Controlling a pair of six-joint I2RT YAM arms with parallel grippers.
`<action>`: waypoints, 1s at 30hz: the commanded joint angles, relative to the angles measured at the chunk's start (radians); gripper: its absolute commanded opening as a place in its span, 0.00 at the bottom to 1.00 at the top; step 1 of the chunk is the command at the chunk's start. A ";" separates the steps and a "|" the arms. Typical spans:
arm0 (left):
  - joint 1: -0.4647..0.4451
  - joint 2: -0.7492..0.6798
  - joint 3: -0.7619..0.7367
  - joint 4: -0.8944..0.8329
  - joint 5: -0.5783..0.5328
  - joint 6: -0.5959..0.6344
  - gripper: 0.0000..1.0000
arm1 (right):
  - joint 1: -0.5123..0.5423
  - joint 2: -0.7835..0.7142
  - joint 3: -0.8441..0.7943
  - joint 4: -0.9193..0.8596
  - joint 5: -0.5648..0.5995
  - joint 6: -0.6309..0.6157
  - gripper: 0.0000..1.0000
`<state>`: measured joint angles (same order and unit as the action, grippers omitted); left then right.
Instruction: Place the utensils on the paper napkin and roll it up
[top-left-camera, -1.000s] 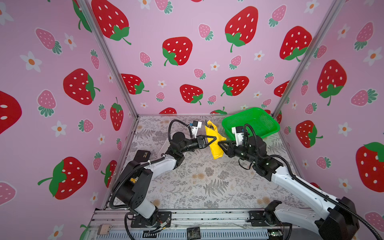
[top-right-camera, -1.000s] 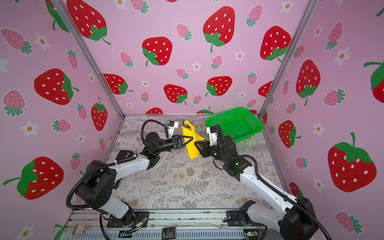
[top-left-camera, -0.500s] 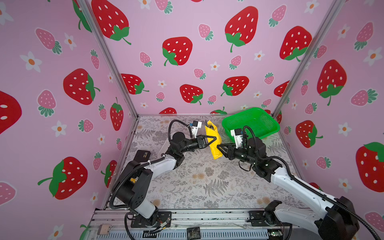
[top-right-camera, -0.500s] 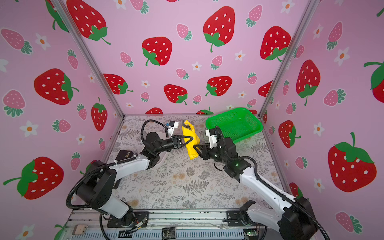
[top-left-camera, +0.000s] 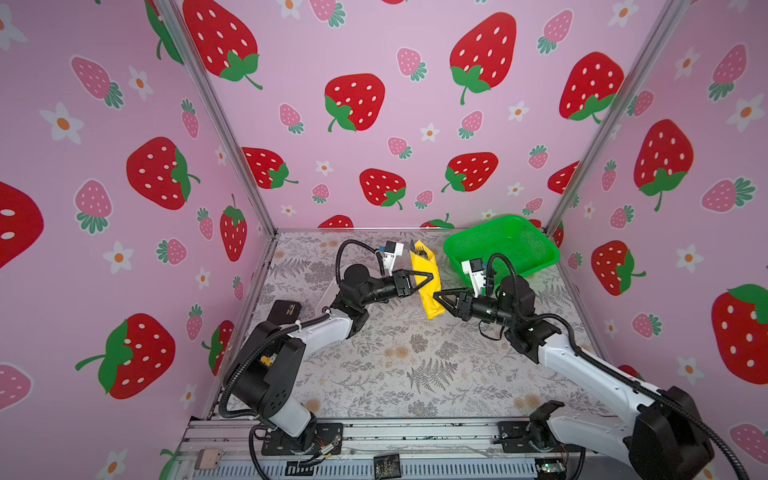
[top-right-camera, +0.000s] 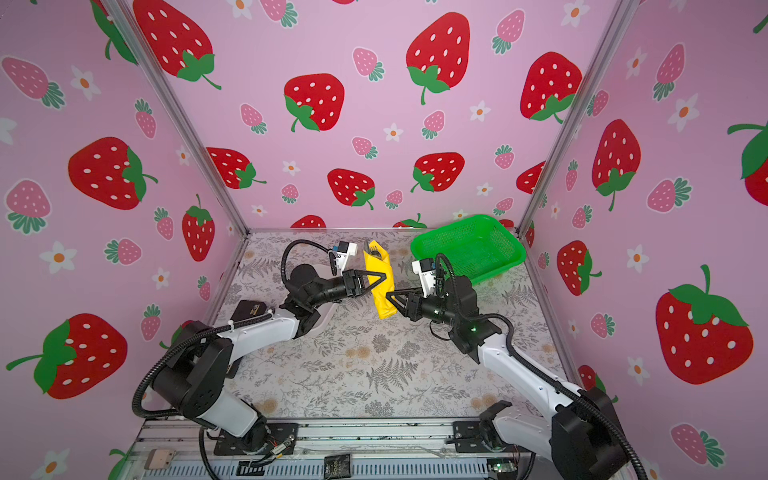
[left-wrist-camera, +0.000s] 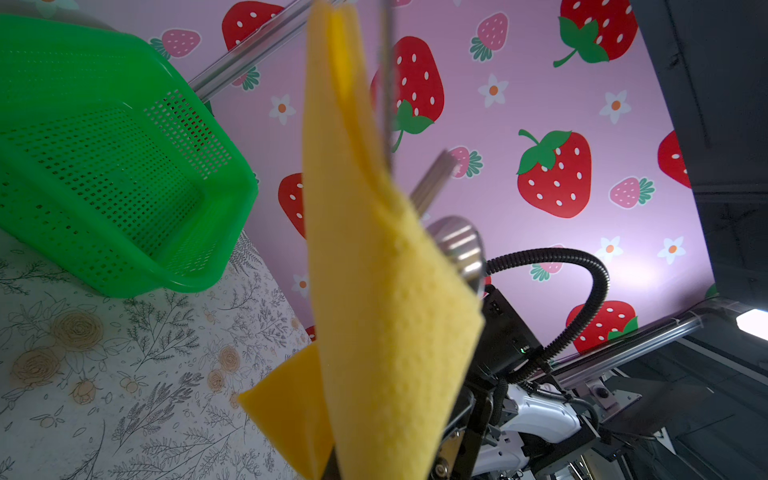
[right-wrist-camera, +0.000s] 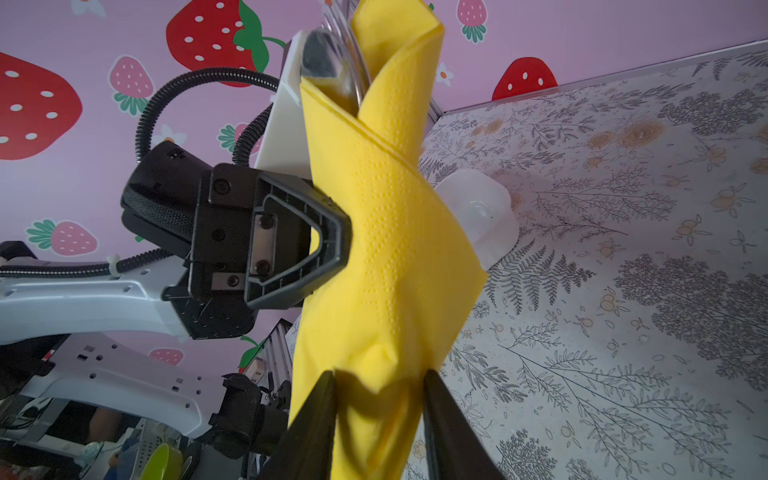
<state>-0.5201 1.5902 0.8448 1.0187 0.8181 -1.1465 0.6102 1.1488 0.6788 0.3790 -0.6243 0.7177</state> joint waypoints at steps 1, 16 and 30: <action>0.000 -0.031 0.034 0.105 0.040 -0.027 0.00 | -0.009 0.028 -0.015 0.083 -0.100 0.024 0.37; -0.008 -0.008 0.068 0.130 0.104 -0.042 0.00 | -0.030 0.084 -0.026 0.259 -0.259 0.094 0.36; -0.013 0.019 0.092 0.132 0.126 -0.041 0.00 | -0.035 0.117 -0.037 0.401 -0.308 0.172 0.27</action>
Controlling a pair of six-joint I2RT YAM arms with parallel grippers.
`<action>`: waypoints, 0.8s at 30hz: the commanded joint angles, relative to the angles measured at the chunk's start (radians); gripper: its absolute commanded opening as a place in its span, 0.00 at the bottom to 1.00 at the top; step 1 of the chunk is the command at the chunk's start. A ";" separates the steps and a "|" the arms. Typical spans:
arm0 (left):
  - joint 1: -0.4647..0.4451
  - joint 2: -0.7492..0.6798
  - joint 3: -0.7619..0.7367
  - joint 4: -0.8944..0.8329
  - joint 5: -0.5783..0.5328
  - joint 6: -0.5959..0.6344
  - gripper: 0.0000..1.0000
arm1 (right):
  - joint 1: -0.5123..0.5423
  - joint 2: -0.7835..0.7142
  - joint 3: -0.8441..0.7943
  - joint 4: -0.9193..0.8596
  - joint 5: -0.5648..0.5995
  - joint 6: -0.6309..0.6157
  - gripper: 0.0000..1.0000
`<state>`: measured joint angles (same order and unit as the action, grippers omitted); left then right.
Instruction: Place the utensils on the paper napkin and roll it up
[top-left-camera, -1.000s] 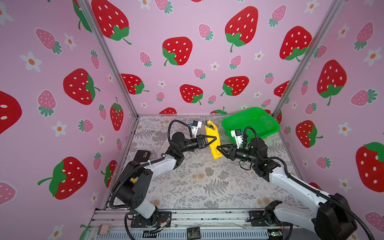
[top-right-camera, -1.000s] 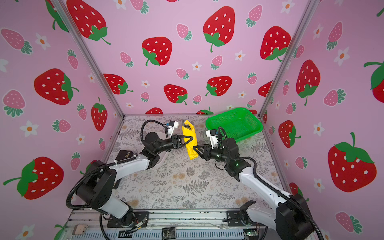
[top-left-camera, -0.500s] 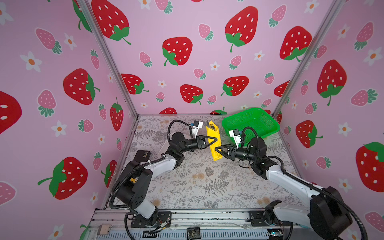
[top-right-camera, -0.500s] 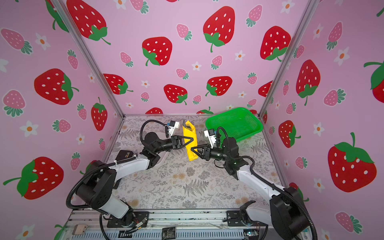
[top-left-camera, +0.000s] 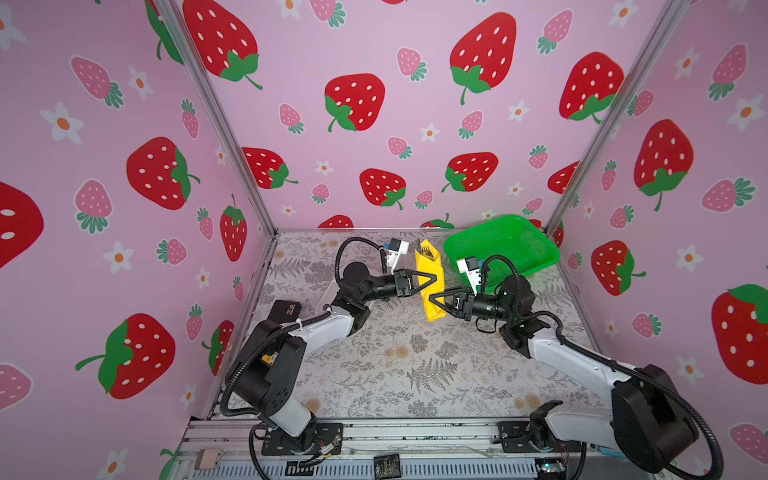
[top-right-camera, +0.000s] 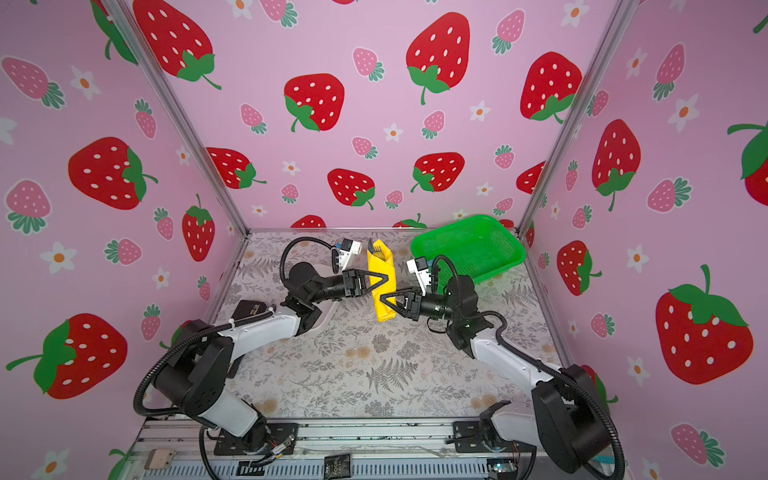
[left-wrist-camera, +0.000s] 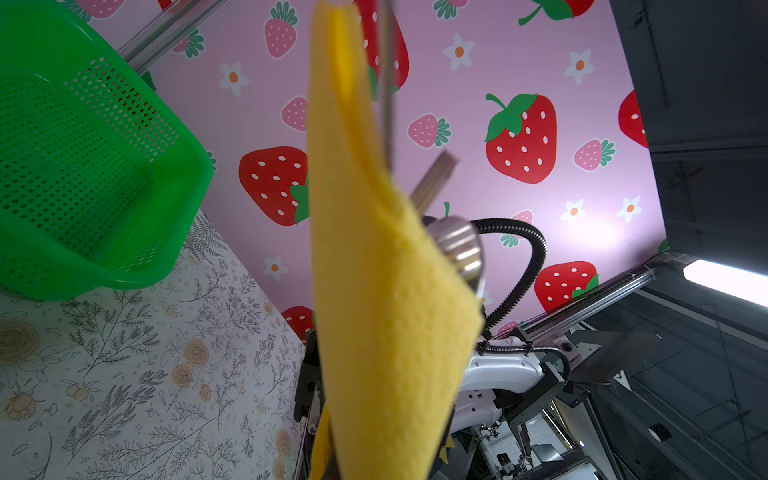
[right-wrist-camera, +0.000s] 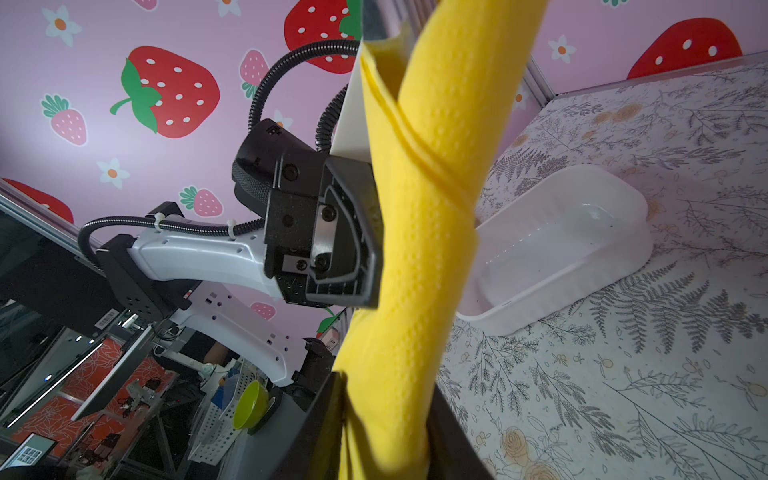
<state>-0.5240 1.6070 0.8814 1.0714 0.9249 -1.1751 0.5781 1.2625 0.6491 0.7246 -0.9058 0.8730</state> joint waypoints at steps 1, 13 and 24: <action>-0.008 0.001 0.054 0.071 0.018 -0.006 0.00 | -0.003 0.003 -0.009 0.056 -0.027 0.017 0.25; -0.008 -0.030 0.045 -0.117 -0.031 0.120 0.18 | -0.006 -0.031 -0.028 0.083 -0.012 0.042 0.14; -0.008 -0.045 0.018 -0.174 -0.054 0.158 0.45 | -0.006 -0.041 -0.040 0.093 0.007 0.050 0.12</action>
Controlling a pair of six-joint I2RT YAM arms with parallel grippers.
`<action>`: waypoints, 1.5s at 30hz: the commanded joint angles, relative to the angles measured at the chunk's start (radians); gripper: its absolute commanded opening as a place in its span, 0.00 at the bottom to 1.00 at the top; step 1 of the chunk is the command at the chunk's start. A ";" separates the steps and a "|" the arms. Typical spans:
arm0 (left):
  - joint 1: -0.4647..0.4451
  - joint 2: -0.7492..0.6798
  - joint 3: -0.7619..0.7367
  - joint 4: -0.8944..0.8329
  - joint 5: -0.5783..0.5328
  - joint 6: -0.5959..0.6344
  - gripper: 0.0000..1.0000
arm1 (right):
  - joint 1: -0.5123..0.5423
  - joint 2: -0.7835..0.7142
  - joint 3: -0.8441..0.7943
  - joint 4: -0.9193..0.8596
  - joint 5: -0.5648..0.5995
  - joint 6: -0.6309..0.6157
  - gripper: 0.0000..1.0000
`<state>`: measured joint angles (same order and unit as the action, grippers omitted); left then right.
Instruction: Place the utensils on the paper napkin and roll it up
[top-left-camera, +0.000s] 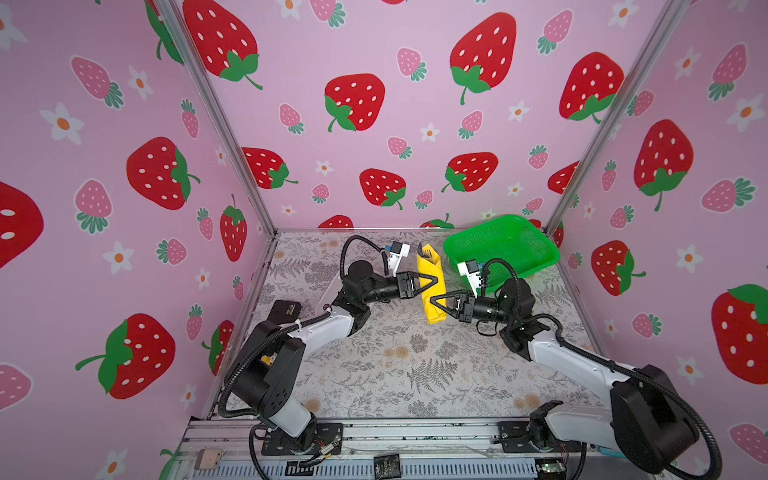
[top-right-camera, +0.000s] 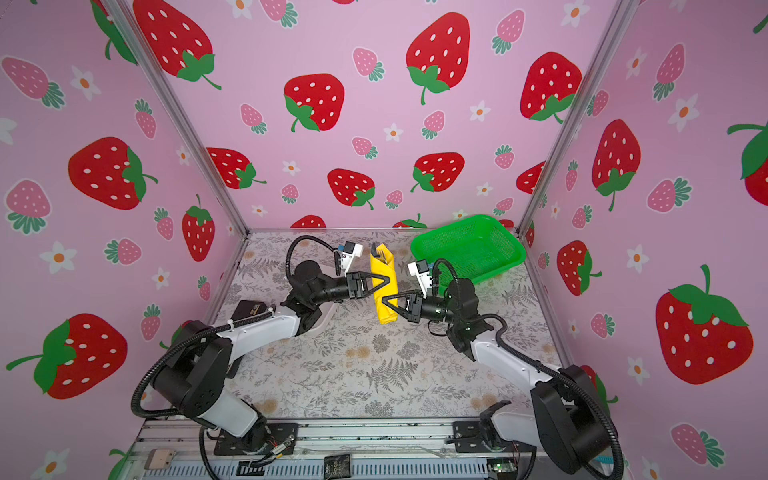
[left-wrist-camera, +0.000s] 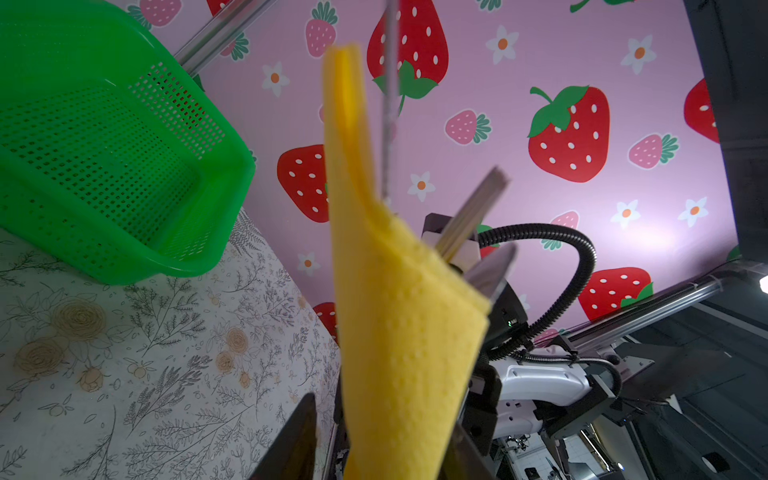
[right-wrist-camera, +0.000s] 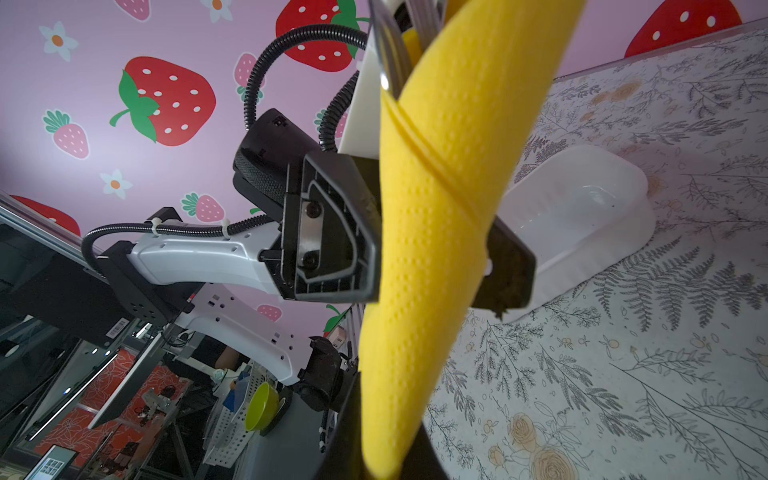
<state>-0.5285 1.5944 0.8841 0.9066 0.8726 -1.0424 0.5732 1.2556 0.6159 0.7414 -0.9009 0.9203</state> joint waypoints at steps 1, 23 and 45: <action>-0.002 -0.034 0.013 -0.015 -0.001 0.028 0.47 | -0.001 -0.032 -0.007 0.080 0.002 0.005 0.12; -0.019 -0.004 0.038 0.114 0.100 -0.049 0.40 | -0.003 -0.018 -0.019 0.135 -0.011 0.036 0.12; -0.011 -0.020 0.027 0.186 0.064 -0.083 0.07 | -0.015 -0.082 -0.044 -0.010 0.007 -0.042 0.32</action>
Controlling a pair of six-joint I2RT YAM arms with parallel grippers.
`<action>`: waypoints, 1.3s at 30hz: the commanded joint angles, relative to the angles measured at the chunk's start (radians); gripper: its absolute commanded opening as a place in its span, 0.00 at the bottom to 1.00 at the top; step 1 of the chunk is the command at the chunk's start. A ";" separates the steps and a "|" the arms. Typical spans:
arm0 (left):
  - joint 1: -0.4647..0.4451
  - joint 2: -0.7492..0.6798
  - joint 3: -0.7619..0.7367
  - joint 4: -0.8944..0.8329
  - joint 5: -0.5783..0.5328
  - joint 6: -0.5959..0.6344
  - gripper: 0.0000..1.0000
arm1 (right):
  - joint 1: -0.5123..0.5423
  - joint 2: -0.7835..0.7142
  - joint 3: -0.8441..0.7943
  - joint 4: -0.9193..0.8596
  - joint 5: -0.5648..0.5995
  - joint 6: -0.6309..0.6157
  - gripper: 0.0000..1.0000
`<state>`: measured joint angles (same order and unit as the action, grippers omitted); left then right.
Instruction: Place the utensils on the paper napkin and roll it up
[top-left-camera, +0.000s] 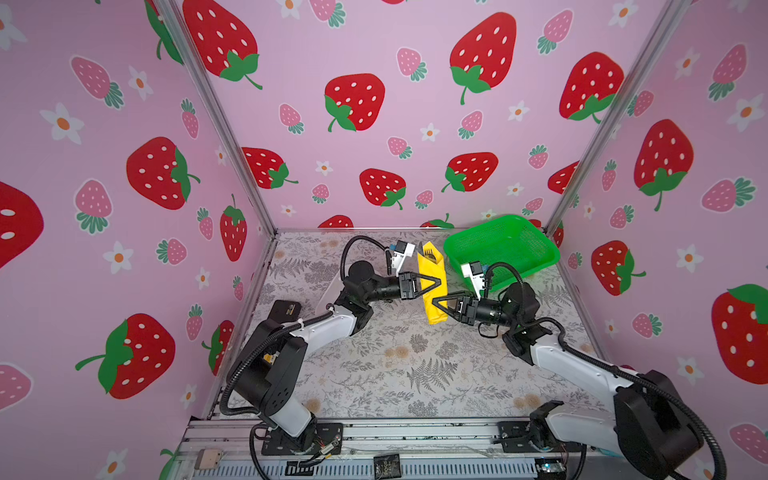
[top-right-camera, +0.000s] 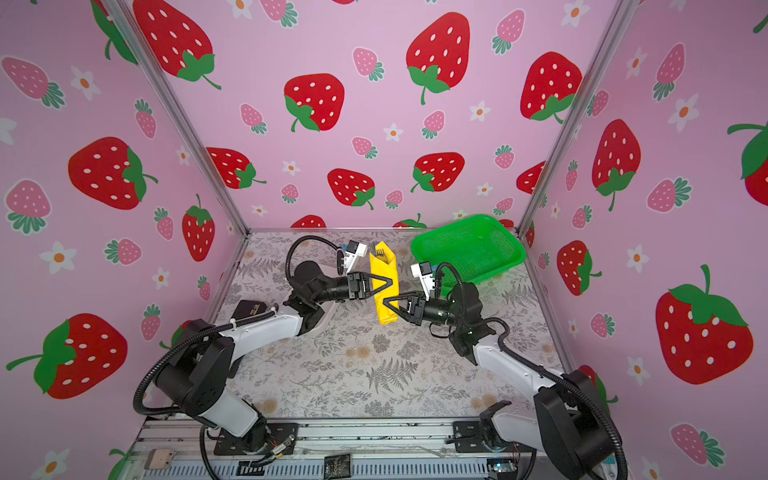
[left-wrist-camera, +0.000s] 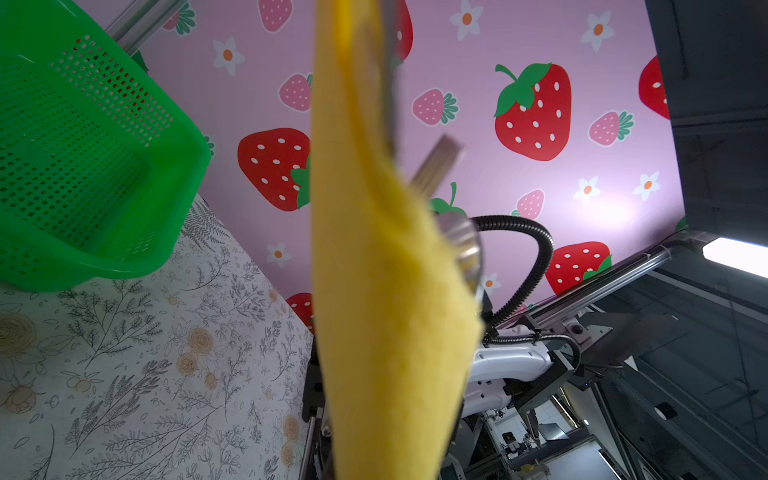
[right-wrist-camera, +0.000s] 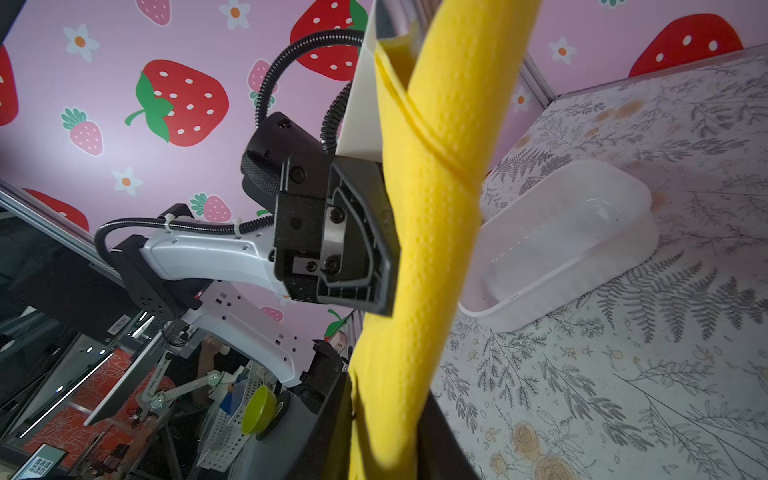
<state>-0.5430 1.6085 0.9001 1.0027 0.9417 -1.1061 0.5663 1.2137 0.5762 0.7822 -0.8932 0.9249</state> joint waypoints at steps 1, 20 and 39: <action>0.003 -0.036 0.013 0.089 -0.007 -0.019 0.07 | -0.008 -0.047 -0.002 -0.078 0.002 -0.067 0.35; 0.009 -0.051 0.017 0.088 -0.022 -0.020 0.07 | -0.034 -0.139 -0.079 -0.288 0.062 -0.133 0.28; 0.012 -0.055 0.005 0.048 -0.029 0.020 0.07 | -0.049 -0.277 0.012 -0.360 0.131 -0.084 0.36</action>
<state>-0.5327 1.5864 0.8997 1.0046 0.9054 -1.0920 0.5213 0.9463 0.5591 0.3668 -0.7734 0.7967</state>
